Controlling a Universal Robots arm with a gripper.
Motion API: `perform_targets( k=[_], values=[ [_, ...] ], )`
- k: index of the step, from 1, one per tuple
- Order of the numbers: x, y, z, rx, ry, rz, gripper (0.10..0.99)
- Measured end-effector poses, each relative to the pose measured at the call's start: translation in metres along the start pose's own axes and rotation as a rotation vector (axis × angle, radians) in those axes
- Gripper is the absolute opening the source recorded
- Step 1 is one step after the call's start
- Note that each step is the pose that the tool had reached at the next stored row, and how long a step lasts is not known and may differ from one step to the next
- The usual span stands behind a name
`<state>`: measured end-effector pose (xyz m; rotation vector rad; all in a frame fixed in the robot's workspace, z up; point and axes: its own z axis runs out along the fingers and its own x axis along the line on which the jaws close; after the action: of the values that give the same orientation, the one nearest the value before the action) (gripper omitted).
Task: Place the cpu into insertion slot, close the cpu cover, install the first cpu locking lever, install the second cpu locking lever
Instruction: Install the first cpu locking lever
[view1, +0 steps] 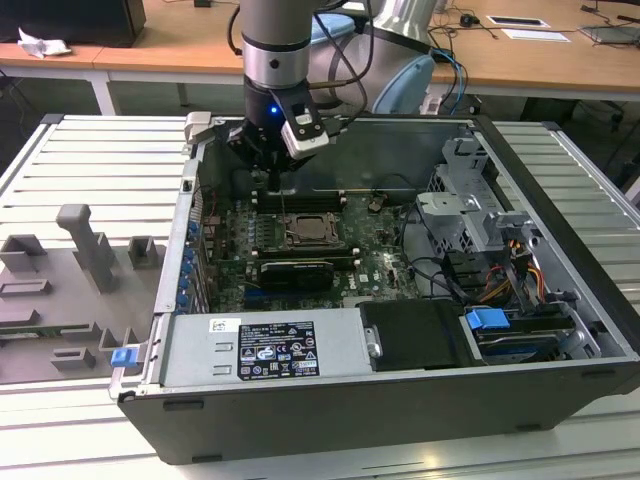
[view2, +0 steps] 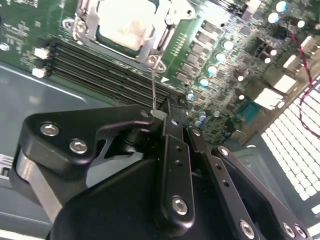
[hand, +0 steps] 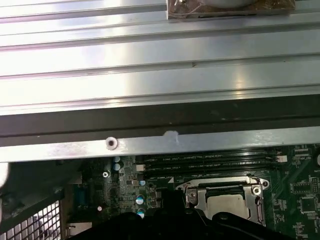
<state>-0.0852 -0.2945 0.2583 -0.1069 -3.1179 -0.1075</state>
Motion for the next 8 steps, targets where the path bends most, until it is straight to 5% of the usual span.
perform_targets(
  k=[8],
  values=[
    [-0.007, 0.0005, -0.0001, 0.0, 0.0, 0.0, 0.106]
  ],
)
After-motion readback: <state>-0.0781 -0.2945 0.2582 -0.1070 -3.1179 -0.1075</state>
